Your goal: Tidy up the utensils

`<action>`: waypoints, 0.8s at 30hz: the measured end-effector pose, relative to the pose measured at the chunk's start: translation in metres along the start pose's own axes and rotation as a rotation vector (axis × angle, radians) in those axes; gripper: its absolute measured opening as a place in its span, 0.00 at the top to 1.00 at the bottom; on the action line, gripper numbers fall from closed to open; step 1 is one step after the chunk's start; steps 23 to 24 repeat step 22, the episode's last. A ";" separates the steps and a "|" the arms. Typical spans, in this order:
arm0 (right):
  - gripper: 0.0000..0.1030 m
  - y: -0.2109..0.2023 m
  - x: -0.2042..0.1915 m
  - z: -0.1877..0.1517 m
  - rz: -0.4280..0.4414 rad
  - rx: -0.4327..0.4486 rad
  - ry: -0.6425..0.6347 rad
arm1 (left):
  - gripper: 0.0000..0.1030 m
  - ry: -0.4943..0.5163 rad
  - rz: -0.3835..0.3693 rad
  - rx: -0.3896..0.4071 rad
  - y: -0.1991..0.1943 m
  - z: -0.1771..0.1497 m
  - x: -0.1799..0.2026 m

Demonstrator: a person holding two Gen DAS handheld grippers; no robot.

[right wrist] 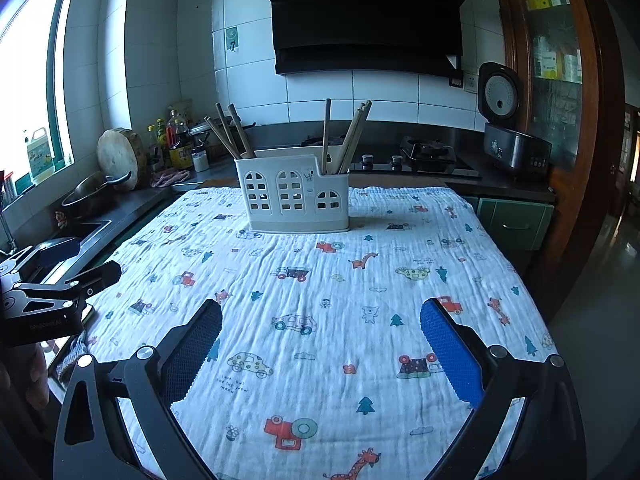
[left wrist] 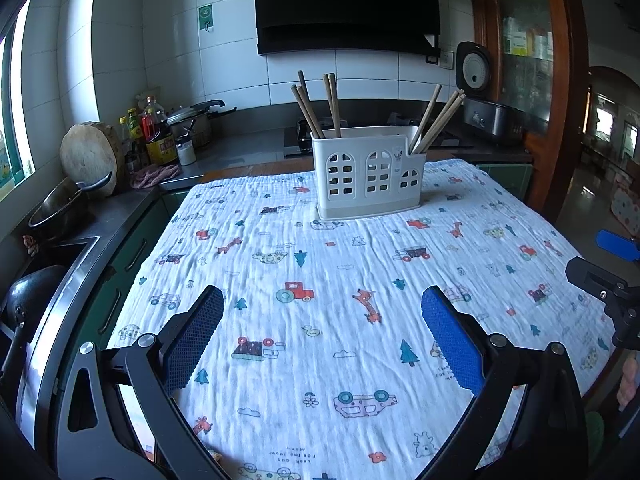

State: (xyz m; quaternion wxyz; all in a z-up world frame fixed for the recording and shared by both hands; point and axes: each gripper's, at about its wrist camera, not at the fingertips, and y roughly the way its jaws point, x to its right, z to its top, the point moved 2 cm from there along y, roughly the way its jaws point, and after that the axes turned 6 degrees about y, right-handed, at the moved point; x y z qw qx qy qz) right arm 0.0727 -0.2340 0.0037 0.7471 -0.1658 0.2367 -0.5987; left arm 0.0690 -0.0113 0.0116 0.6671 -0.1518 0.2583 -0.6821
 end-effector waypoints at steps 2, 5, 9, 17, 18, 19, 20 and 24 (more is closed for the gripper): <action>0.07 0.000 0.000 0.000 -0.002 0.001 -0.001 | 0.05 -0.001 0.000 -0.001 0.000 0.000 0.000; 0.07 0.000 0.000 0.000 -0.002 0.001 -0.002 | 0.05 0.003 0.001 0.002 -0.001 0.000 0.000; 0.07 -0.001 0.000 0.000 -0.007 0.002 -0.004 | 0.05 -0.005 -0.002 0.003 0.000 0.000 -0.001; 0.07 0.002 0.001 -0.001 -0.008 -0.005 -0.007 | 0.05 -0.015 -0.011 0.004 0.003 0.001 -0.002; 0.07 0.003 0.001 -0.001 -0.006 -0.007 -0.006 | 0.05 -0.017 -0.011 0.003 0.003 0.001 -0.002; 0.07 0.003 0.002 -0.001 -0.006 -0.008 -0.007 | 0.05 -0.018 -0.011 0.002 0.003 0.001 -0.002; 0.07 0.003 0.002 -0.001 -0.010 -0.008 -0.009 | 0.05 -0.018 -0.008 0.000 0.004 0.000 -0.002; 0.07 0.004 0.002 -0.001 -0.009 -0.008 -0.010 | 0.05 -0.022 -0.008 -0.005 0.005 0.000 -0.003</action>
